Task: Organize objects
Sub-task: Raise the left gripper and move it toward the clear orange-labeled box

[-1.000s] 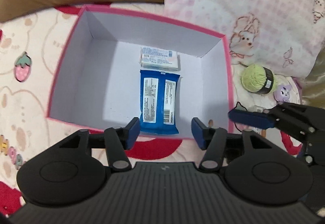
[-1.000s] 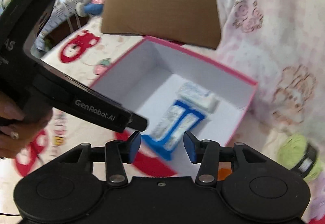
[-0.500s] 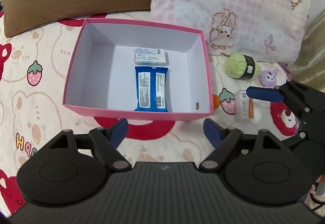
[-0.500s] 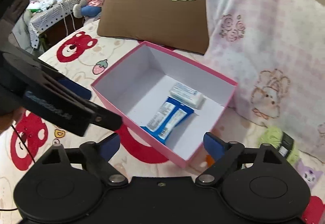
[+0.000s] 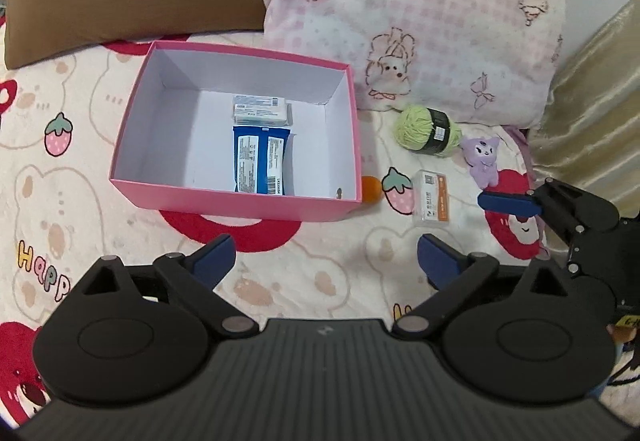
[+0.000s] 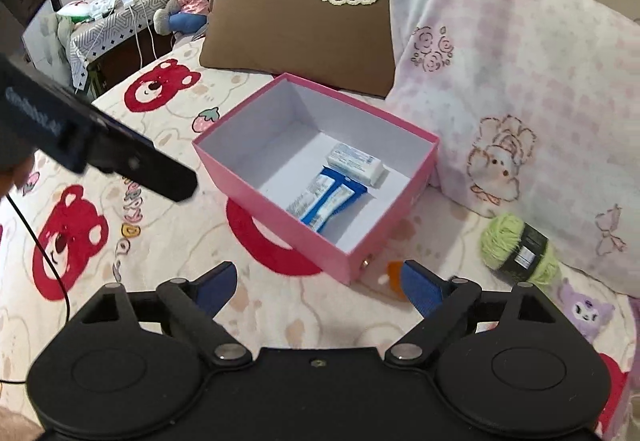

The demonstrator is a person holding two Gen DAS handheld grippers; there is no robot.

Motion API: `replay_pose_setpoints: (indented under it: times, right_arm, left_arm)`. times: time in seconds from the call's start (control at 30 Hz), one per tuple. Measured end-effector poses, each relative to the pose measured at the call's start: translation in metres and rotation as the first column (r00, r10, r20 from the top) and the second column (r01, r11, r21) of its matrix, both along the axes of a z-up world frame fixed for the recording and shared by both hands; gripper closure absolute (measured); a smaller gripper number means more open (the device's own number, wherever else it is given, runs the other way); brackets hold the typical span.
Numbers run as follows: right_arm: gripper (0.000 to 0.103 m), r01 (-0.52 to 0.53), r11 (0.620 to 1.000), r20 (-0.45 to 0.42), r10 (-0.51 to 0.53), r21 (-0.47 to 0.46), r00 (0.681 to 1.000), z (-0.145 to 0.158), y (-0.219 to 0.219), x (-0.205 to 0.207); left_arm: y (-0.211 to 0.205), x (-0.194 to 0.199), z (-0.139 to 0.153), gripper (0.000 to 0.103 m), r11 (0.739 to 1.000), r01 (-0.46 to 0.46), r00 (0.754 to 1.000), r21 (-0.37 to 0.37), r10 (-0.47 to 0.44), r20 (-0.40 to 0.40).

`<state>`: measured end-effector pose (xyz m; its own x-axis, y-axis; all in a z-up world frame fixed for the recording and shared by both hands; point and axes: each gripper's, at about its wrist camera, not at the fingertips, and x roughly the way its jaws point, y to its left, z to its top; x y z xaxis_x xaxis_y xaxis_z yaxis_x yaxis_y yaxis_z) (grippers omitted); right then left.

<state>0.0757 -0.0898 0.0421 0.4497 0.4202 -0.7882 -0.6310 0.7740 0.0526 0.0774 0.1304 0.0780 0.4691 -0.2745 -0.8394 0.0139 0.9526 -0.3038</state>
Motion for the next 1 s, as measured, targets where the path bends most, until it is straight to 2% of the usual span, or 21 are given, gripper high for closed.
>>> replay_pose_setpoints:
  times: [0.2, 0.5, 0.63, 0.73, 0.87, 0.93, 1.0]
  right_arm:
    - [0.011, 0.027, 0.999, 0.002, -0.027, 0.019, 1.000, 0.006, -0.026, -0.014]
    - [0.011, 0.154, 0.988, -0.018, -0.155, -0.017, 0.988, -0.022, -0.066, -0.020]
    - [0.011, 0.170, 0.985, -0.014, -0.170, -0.042, 0.985, -0.033, -0.080, -0.029]
    - [0.011, 0.174, 0.984, -0.024, -0.175, -0.039, 0.984, -0.042, -0.090, -0.031]
    - [0.011, 0.203, 0.979, -0.028, -0.202, 0.008, 0.979, -0.056, -0.105, -0.030]
    - [0.011, 0.189, 0.981, -0.018, -0.189, 0.029, 0.982, -0.063, -0.109, -0.033]
    - [0.011, 0.177, 0.984, -0.013, -0.176, 0.031, 0.984, -0.067, -0.110, -0.036]
  left_arm:
    - [-0.020, -0.015, 0.005, 0.000, 0.999, 0.052, 0.999, -0.003, -0.052, 0.005]
    - [-0.073, -0.010, -0.026, 0.000, 0.985, 0.147, 0.984, -0.088, -0.154, -0.084]
    - [-0.101, -0.009, -0.039, 0.000, 0.981, 0.189, 0.973, -0.036, -0.192, -0.131]
    - [-0.117, -0.008, -0.044, 0.000, 0.973, 0.230, 0.963, -0.017, -0.230, -0.138]
    - [-0.128, -0.002, -0.054, 0.000, 0.976, 0.214, 0.965, -0.038, -0.217, -0.150]
    - [-0.132, 0.002, -0.059, 0.000, 0.971, 0.231, 0.963, -0.068, -0.238, -0.129]
    - [-0.135, 0.006, -0.064, 0.000, 0.974, 0.221, 0.967, -0.058, -0.226, -0.115]
